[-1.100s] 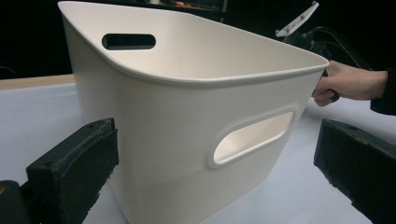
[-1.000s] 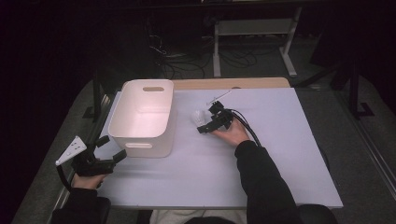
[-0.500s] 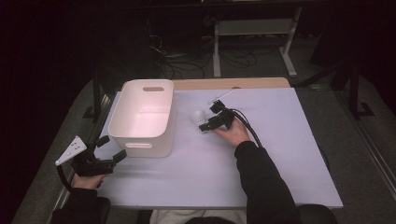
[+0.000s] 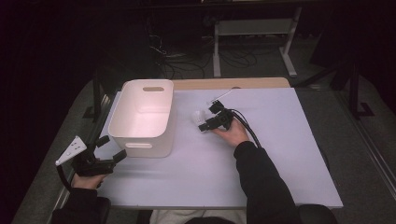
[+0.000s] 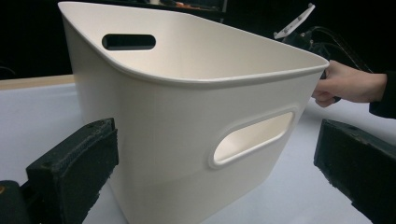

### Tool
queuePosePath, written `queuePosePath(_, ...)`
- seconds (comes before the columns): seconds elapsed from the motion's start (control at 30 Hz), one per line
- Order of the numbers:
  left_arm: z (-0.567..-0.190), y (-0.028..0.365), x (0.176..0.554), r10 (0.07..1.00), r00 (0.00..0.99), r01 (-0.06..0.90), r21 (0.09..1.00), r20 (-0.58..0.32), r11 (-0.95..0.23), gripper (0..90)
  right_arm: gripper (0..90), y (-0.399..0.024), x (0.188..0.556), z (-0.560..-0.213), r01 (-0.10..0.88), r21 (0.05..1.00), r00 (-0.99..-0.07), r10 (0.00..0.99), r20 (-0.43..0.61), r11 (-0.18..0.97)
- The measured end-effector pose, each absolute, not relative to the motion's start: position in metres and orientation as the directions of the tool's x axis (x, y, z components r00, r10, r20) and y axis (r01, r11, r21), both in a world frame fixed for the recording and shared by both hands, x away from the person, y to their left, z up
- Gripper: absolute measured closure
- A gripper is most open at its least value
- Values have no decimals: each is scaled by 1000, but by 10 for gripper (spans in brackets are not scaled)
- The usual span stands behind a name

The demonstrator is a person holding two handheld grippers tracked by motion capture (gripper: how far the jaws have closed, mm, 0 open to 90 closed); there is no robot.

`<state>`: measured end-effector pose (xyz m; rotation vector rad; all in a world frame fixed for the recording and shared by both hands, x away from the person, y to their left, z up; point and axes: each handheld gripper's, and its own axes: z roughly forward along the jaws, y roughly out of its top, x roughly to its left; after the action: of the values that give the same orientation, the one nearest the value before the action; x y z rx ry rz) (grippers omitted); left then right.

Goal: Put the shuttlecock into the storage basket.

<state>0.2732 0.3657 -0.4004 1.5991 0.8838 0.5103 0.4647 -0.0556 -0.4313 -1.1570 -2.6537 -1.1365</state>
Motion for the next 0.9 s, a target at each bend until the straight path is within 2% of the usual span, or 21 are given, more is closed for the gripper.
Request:
queuePosePath(0.5, -400, 366, 273, 773, 618, 263, 964, -142, -34, 0, 547, -51, 467, -434, 670, 582, -707, 636, 311, 461)
queuePosePath(0.63, -400, 366, 273, 773, 618, 263, 964, -141, -34, 0, 617, -51, 467, -435, 669, 582, -707, 636, 308, 462)
queuePosePath(0.9, -400, 366, 273, 773, 619, 263, 964, -142, -34, 0, 653, -51, 466, -434, 671, 577, -705, 642, 301, 466)
